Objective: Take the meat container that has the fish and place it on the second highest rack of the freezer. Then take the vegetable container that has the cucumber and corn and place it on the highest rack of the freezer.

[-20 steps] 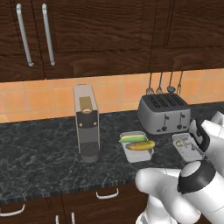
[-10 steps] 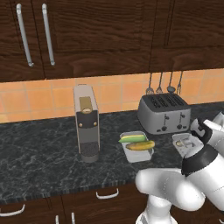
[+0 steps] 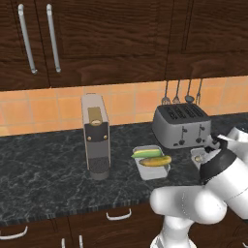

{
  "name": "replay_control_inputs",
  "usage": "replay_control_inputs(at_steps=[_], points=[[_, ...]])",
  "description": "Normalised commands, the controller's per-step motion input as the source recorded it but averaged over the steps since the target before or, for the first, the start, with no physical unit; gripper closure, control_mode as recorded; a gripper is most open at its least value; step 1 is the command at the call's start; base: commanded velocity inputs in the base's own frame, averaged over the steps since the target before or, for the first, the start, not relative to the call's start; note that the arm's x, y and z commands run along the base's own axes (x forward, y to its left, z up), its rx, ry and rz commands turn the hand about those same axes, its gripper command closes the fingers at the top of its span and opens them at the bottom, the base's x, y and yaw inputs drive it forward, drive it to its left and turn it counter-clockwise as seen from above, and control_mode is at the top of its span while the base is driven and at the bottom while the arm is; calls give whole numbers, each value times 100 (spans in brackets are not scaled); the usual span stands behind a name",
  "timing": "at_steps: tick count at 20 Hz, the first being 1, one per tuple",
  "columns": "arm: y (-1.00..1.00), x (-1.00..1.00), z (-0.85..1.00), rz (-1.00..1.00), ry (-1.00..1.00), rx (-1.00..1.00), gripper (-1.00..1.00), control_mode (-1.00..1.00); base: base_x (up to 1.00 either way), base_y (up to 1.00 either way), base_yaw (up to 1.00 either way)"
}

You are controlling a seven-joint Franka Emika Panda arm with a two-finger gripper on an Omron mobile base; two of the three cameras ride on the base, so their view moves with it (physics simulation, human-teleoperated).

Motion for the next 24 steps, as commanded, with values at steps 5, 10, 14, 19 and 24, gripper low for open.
replay_control_inputs(at_steps=[5, 10, 14, 19, 24], points=[[-5, 11, -29, 0, 8, 0, -100, -100, 0, 0, 0], [0, 11, -33, 0, 5, 0, 100, -100, 0, 0, 0], [0, 10, -34, 0, 0, 0, 100, -100, 0, 0, 0], [5, 1, -13, 0, 2, 0, 100, -100, 0, 0, 0], [4, -2, 0, -1, 1, 0, 100, -100, 0, 0, 0]])
